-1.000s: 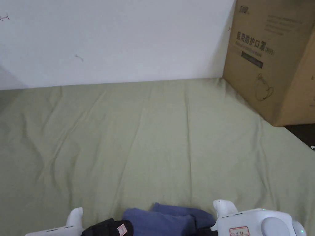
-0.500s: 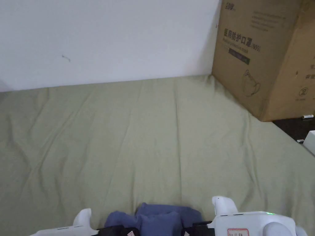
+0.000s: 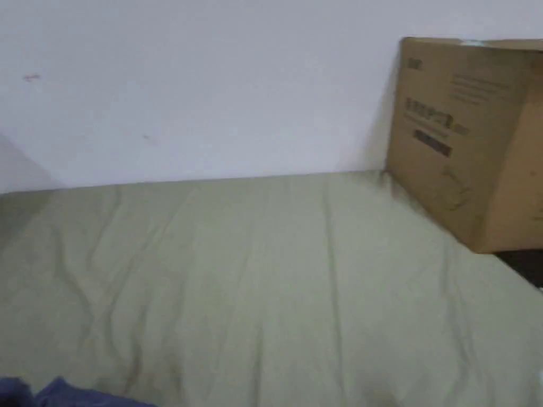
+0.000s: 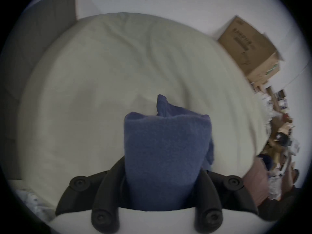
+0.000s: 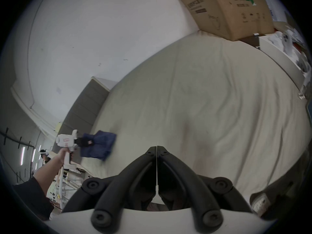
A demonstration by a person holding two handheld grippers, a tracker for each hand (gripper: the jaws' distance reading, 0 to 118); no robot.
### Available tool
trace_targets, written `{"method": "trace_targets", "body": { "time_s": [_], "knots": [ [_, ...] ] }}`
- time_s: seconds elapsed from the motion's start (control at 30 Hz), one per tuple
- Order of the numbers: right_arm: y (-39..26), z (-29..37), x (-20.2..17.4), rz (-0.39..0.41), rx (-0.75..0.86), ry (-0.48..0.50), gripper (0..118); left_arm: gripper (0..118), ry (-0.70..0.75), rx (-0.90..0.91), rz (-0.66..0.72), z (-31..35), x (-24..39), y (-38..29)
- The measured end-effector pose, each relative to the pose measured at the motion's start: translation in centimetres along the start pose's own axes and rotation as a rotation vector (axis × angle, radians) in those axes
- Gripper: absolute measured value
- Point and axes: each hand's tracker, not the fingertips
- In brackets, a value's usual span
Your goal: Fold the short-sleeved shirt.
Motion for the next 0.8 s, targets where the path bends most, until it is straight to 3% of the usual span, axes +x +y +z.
{"method": "trace_targets", "body": {
  "time_s": [0.17,0.3,0.33,0.37,0.4,0.43,0.47,0.63,0.73,0.77,0.8],
  "knots": [
    [-1.1,-0.7,0.0,-0.065,-0.016,-0.024,0,26,0.286,-0.108,-0.025,0.1,-6.6,0.2],
    [-1.2,-1.8,-1.4,-0.044,-0.045,-0.043,0,28,0.409,-0.154,-0.065,-0.6,-10.5,0.7],
    [-1.2,-2.1,-2.0,-0.020,-0.053,-0.047,0,36,0.410,-0.139,-0.063,-0.4,-11.0,0.7],
    [-1.1,-2.3,-2.6,0.008,-0.057,-0.044,0,51,0.439,-0.116,-0.068,-0.2,-11.6,0.8],
    [-1.1,-2.4,-3.0,0.028,-0.057,-0.042,0,79,0.481,-0.091,-0.079,-0.4,-12.2,0.9],
    [-1.0,-2.5,-3.6,0.047,-0.053,-0.041,0,99,0.532,-0.057,-0.092,0.1,-12.5,1.0],
    [-1.0,-2.5,-4.1,0.055,-0.046,-0.036,0,110,0.550,-0.019,-0.102,0.8,-12.8,1.3],
    [-0.5,-2.0,-5.3,0.055,0.006,0.012,0,109,0.483,0.166,-0.046,4.8,-11.1,1.3],
    [-0.4,-0.9,-6.3,0.143,0.104,-0.016,0,105,0.338,0.313,-0.054,6.8,-5.3,-0.5],
    [-0.4,-0.5,-6.8,0.180,0.134,-0.034,0,89,0.268,0.367,-0.059,7.8,-2.0,-1.5],
    [-0.4,-0.1,-7.2,0.209,0.159,-0.045,0,51,0.156,0.421,-0.067,8.7,1.1,-2.5]
  ]
}}
